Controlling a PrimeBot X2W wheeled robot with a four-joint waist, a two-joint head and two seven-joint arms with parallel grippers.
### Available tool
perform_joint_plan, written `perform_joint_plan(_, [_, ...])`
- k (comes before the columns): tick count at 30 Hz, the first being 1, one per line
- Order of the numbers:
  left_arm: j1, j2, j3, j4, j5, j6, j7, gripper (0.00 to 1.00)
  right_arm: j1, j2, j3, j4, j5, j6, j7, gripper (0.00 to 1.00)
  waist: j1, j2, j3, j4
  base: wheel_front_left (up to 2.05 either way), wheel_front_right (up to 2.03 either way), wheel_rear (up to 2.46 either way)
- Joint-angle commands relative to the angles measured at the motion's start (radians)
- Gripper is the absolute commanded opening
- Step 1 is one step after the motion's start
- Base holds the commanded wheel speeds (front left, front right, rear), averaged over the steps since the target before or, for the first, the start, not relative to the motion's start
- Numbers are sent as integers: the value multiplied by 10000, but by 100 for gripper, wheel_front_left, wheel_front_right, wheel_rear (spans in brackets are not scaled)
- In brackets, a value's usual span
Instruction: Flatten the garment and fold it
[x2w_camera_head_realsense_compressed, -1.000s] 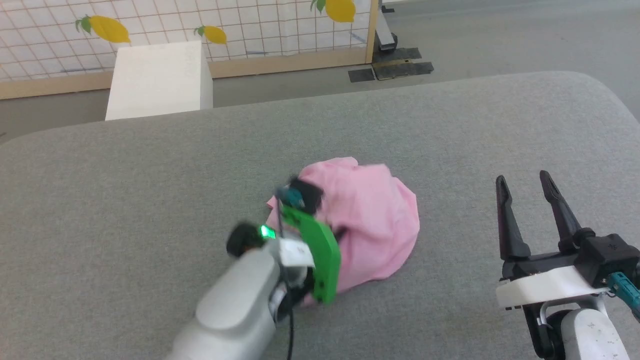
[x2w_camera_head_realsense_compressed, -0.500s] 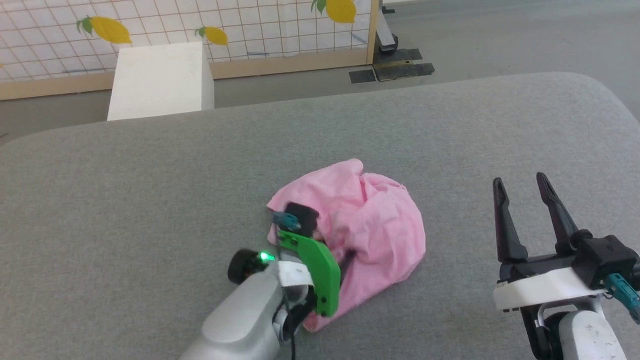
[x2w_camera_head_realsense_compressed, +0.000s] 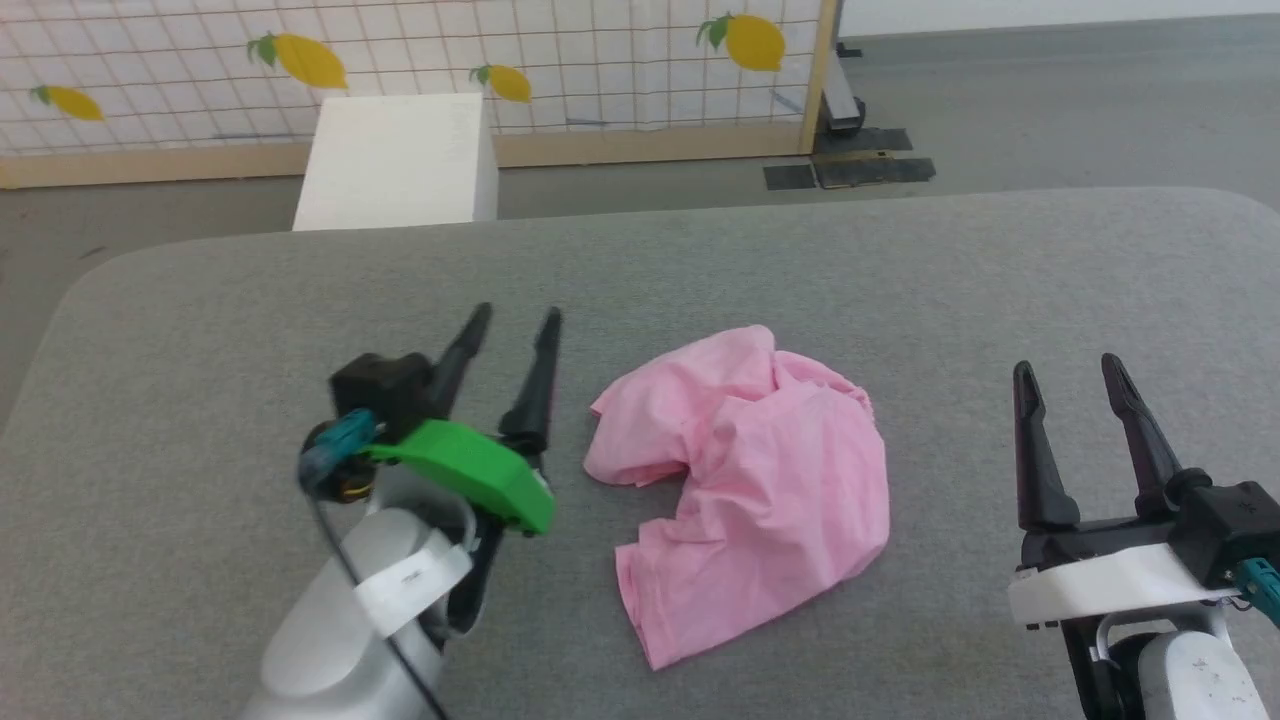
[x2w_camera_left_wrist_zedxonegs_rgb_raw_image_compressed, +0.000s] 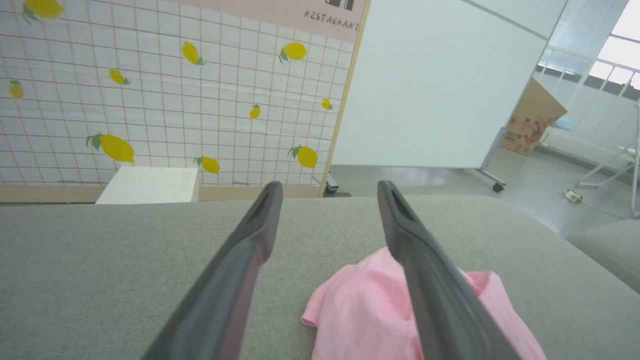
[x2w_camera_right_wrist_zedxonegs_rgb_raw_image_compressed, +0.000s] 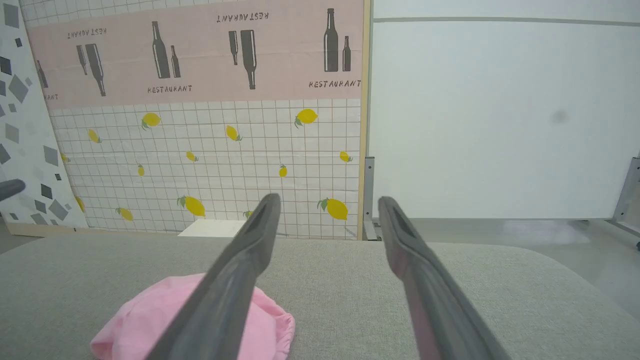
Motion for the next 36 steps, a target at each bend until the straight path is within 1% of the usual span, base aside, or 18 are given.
perform_joint_plan(1, [428,97,336,-430,228,82,-69,100,111,-1,-22,-52,-43,-15,-49,100,0,-1,-65,205,0,0,0])
perform_joint_plan(4, [1189,83,1134,-1225,620,15,-73,100,125,-1,-63,-72,-44,-15,-49,100,0,-1,-80,325,0,0,0])
perform_joint_plan(7, [2001,-111,2005,-1833,1094,-66,-75,100,158,-1,-75,-52,-51,-15,-49,100,0,-1,-143,414,0,0,0])
perform_joint_plan(10, [2702,-363,2715,-2232,1608,-222,-76,100,215,-1,-45,-31,-72,-15,-49,100,0,-1,-191,483,0,0,0])
perform_joint_plan(14, [3334,-660,3385,-2511,2260,-461,-76,100,274,-1,48,41,-153,-15,-49,100,0,-1,-237,550,0,0,0])
perform_joint_plan(20, [3876,-993,4050,-2559,2948,-670,-77,100,389,-1,95,122,-144,-15,-49,100,0,-1,-255,598,0,0,0])
perform_joint_plan(29, [4042,-1312,4451,-2554,3517,-897,-77,100,400,-1,148,164,-51,-15,-49,100,0,-1,-190,647,0,0,0])
perform_joint_plan(36, [4045,-1394,4541,-2465,3629,-973,-77,100,410,-1,180,188,-18,-15,-49,100,0,-1,-221,634,0,0,0])
